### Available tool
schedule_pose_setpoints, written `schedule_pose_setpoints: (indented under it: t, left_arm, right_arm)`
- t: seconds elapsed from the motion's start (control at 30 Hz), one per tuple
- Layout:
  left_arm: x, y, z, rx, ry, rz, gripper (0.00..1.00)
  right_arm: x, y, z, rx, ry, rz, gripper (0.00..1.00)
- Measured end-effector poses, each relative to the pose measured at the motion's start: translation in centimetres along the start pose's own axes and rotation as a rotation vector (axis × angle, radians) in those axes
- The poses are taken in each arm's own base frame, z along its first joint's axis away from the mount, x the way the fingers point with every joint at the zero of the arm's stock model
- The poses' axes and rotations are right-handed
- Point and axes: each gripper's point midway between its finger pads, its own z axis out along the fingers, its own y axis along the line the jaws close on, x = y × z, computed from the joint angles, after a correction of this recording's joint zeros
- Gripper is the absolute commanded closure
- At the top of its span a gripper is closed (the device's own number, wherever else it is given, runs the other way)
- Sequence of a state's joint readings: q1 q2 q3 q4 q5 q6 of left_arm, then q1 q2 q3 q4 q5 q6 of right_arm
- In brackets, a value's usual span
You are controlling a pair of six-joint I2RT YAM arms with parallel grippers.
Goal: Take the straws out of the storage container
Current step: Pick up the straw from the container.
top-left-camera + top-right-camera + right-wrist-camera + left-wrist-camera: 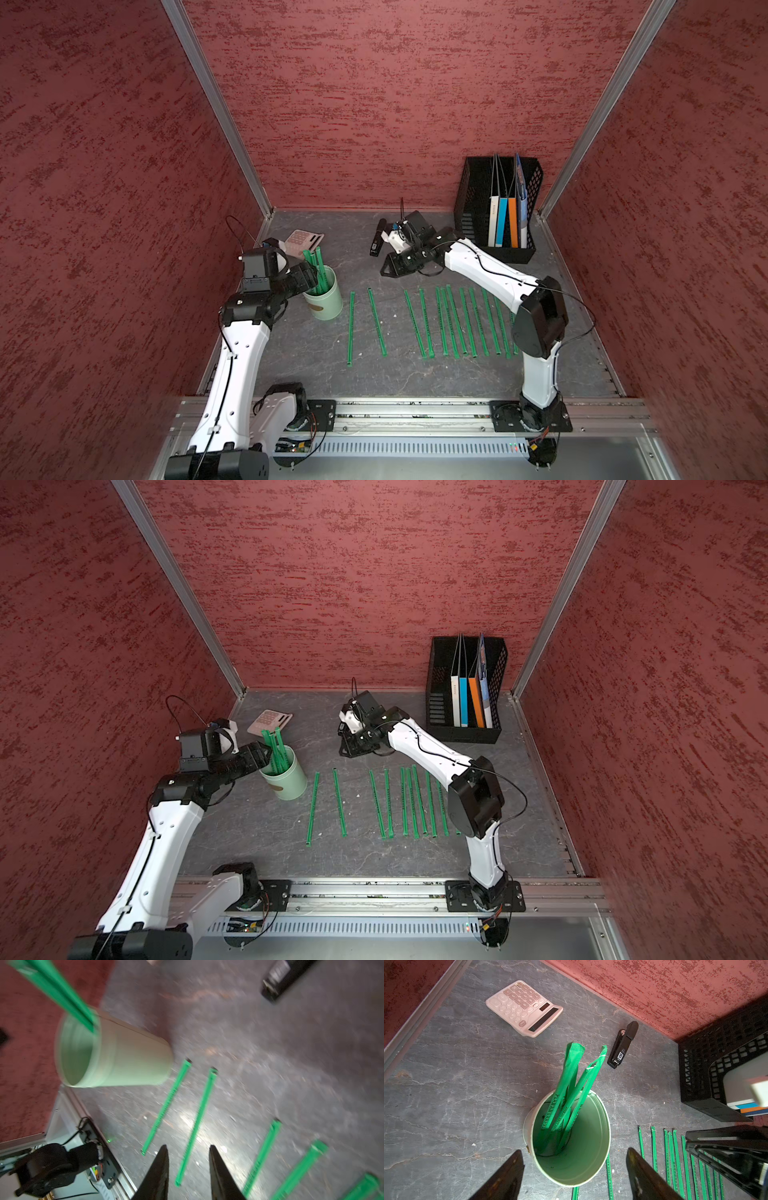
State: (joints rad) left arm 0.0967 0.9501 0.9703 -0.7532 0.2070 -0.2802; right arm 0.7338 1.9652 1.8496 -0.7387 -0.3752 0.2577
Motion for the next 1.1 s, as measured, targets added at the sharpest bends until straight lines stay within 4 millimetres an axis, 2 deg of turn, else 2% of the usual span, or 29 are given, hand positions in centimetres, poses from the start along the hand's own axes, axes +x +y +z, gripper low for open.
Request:
schedule_pose_setpoints:
  t: [0.1, 0.17, 0.3, 0.47, 0.57, 0.7, 0.93, 1.1]
  left_arm:
    - [0.1, 0.1, 0.2, 0.002, 0.008, -0.005, 0.22]
    - [0.2, 0.3, 0.5, -0.002, 0.018, -0.011, 0.22]
    - [0.3, 0.9, 1.0, -0.019, 0.036, -0.038, 0.23]
    - [0.3, 1.7, 1.4, -0.041, 0.043, -0.079, 0.23]
    - [0.1, 2.1, 1.3, -0.043, 0.039, -0.104, 0.23]
    - [0.2, 2.7, 1.3, -0.044, 0.041, -0.134, 0.23]
    - [1.4, 3.3, 2.4, -0.028, 0.091, -0.18, 0.25]
    - [2.0, 3.3, 2.9, -0.017, 0.115, -0.192, 0.25]
  right_arm:
    - [-2.4, 3.5, 0.4, -0.081, -0.08, -0.086, 0.65]
    - [-3.7, 4.6, 1.2, -0.121, -0.112, -0.12, 0.64]
    - [-5.3, 4.9, 4.3, -0.181, -0.136, -0.16, 0.61]
    - [-6.4, 5.0, 8.1, -0.25, -0.132, -0.195, 0.57]
    - [-6.6, 5.2, 9.6, -0.293, -0.128, -0.216, 0.55]
    - [-7.0, 5.9, 10.1, -0.341, -0.135, -0.241, 0.54]
    - [-8.0, 7.7, 9.5, -0.426, -0.165, -0.29, 0.54]
    - [-8.2, 7.9, 10.3, -0.46, -0.172, -0.305, 0.55]
